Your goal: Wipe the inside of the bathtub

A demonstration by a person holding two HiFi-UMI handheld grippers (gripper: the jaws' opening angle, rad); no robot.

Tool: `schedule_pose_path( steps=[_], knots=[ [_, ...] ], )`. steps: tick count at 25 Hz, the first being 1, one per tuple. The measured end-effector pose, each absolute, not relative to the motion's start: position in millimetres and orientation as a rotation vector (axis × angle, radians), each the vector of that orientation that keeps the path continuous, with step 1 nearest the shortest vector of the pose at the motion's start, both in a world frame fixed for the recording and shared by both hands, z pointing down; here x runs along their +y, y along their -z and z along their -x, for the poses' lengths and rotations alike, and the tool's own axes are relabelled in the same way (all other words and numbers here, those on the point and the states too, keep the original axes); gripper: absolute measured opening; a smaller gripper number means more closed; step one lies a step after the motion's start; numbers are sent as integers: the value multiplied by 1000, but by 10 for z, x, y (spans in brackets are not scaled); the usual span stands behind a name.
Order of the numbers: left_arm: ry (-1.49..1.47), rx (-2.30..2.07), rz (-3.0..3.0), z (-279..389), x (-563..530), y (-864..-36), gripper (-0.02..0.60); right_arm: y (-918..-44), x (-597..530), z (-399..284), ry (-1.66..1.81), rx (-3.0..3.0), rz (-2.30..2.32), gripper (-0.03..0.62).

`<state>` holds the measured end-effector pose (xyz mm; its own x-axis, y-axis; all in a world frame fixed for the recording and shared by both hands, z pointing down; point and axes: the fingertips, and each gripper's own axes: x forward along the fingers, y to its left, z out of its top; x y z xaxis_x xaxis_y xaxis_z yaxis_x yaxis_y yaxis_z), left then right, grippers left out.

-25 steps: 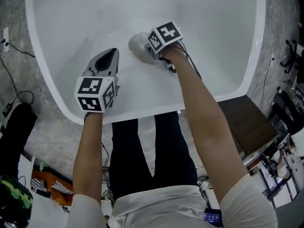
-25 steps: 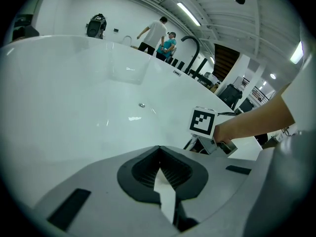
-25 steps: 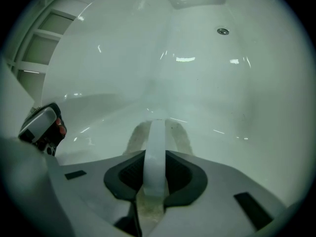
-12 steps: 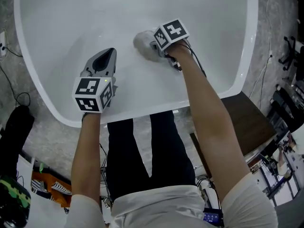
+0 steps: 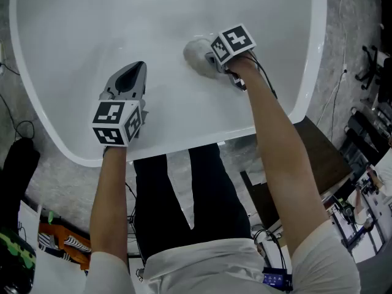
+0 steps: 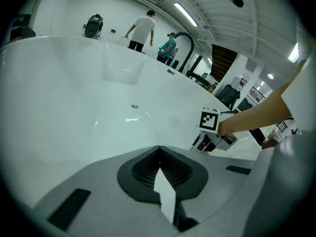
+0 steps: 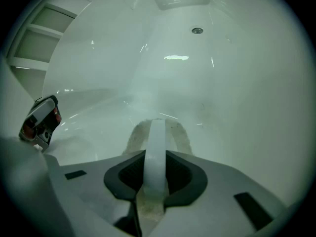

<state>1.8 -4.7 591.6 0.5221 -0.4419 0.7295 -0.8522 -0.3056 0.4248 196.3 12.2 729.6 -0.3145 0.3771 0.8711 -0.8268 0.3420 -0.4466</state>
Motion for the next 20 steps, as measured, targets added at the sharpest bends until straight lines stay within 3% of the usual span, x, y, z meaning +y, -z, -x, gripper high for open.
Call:
schedule_pose_path(
  steps=[20],
  knots=[
    [-634,-1080,-1967,23,24,-5872,6,-7448,102,-2593,-1136,-1344,-449,95]
  ],
)
